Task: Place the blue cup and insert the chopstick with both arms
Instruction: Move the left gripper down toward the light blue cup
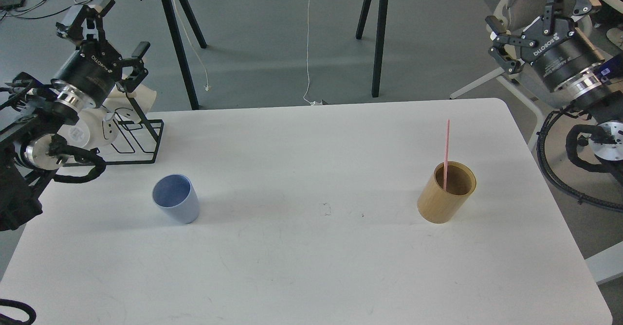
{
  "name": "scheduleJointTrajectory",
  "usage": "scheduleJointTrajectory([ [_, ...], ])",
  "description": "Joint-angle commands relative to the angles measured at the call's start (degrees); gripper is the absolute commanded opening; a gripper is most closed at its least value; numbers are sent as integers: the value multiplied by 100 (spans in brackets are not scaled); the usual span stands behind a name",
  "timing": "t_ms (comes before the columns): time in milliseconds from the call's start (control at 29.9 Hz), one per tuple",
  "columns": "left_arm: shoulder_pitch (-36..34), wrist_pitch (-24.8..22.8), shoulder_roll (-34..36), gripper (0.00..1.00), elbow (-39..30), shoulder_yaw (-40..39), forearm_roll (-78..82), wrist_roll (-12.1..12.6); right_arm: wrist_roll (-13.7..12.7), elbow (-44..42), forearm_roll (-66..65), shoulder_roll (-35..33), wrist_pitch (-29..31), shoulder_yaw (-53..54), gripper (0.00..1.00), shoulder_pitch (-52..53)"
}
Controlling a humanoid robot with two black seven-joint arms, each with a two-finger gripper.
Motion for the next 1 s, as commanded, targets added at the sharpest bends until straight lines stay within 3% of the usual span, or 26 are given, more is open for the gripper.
scheduleJointTrajectory([
  [0,10,0,54,100,-32,-74,-7,-1,0,-2,0,-6,0,1,97,-4],
  [234,-34,0,300,100,-33,-109,2,-1,0,-2,0,-6,0,1,97,-4],
  [468,-78,0,204,100,-216,-1119,19,-1,0,7,9,-6,0,80,97,40],
  [602,-454,0,238,100,-260,-1112,238,-1,0,-11,9,-120,0,97,97,-4],
  [802,-1158,0,660,100,-532,-1103,2239,-1,0,-46,9,-506,0,106,97,-153],
  [970,-1536,0,1213,100,-1515,-1059,4970,-1,0,-143,114,-717,0,115,97,-293],
])
